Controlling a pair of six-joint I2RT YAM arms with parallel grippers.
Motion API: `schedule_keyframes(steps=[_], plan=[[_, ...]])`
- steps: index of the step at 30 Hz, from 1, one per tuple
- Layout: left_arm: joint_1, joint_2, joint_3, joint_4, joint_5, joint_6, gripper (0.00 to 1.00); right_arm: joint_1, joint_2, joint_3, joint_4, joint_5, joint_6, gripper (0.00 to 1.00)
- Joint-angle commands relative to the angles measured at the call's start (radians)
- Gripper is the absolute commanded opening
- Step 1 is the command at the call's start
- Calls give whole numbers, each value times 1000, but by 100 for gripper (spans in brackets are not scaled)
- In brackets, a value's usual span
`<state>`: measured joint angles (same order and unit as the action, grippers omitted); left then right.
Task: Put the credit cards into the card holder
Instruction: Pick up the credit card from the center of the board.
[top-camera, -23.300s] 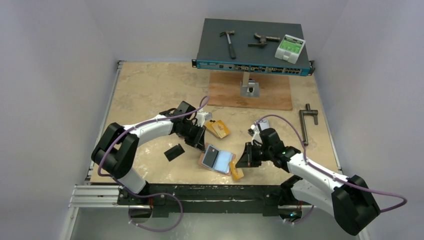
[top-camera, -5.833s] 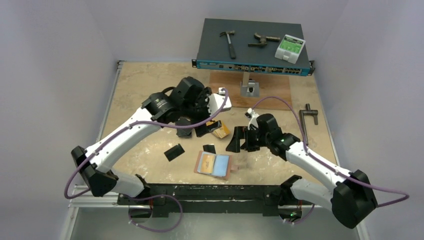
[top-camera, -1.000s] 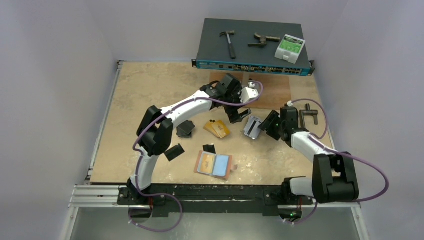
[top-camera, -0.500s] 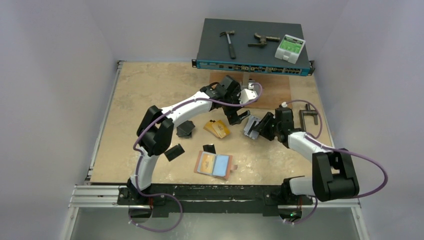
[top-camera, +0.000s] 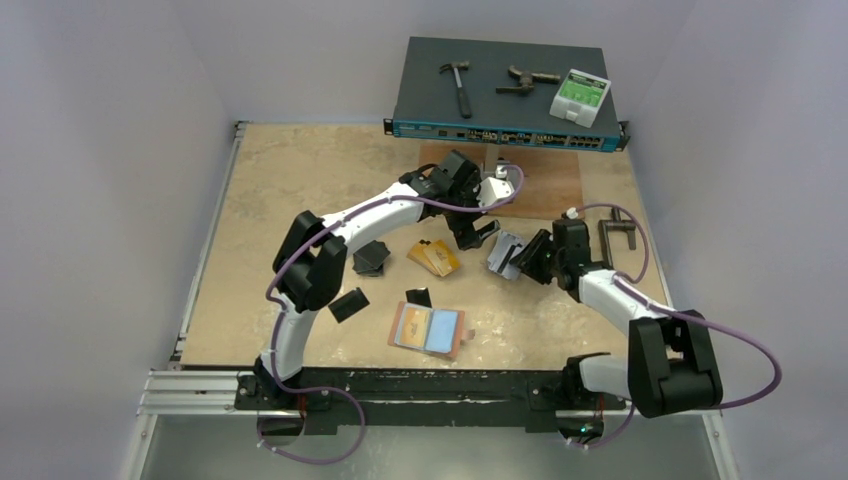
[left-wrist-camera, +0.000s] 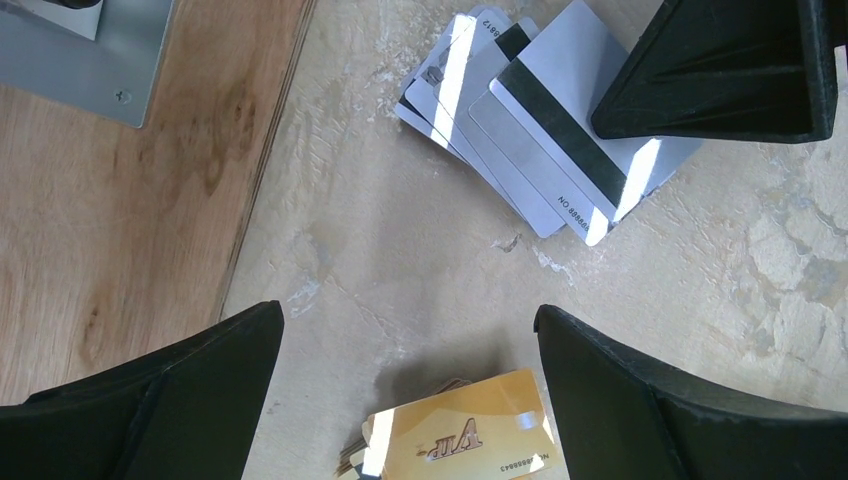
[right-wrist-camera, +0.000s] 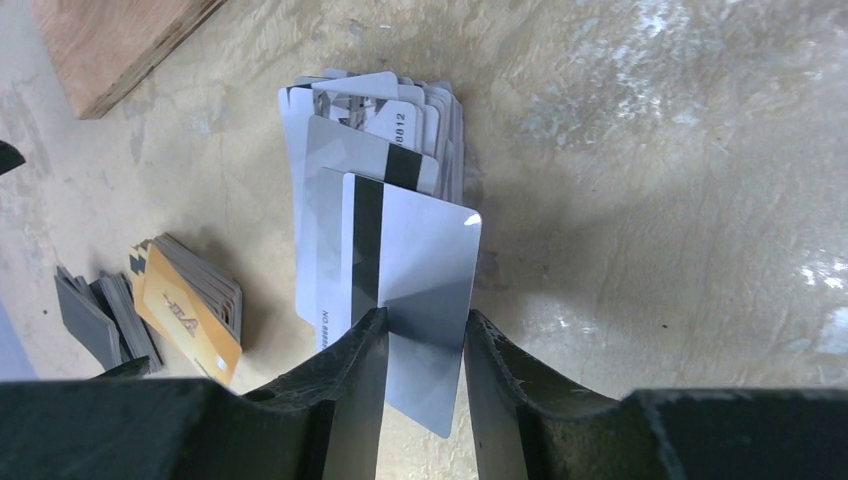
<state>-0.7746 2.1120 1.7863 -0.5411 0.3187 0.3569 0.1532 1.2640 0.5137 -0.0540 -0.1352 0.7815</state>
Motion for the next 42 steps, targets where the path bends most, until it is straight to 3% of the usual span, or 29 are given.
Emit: schedule_keyframes(steps=[1, 5, 16, 27, 33, 36, 42], plan=[[5, -69, -8, 4, 31, -16, 99, 1, -35, -19, -29, 48, -18, 33], [5, -77, -19, 1, 36, -18, 99, 2, -59, -25, -46, 63, -18, 30], [5, -101, -37, -17, 34, -19, 99, 0, -118, -5, -76, 62, -8, 0], [23, -153, -44, -55, 77, -85, 99, -1, -208, 56, -111, -29, -59, 0], [35, -188, -56, -69, 107, -119, 99, 0, -239, 40, -33, -119, -55, 0], [67, -206, -48, -88, 195, -196, 99, 0, -256, 50, 4, -225, -95, 0], [197, -289, -124, -58, 536, -528, 100, 1, -333, 26, 197, -498, -91, 0]])
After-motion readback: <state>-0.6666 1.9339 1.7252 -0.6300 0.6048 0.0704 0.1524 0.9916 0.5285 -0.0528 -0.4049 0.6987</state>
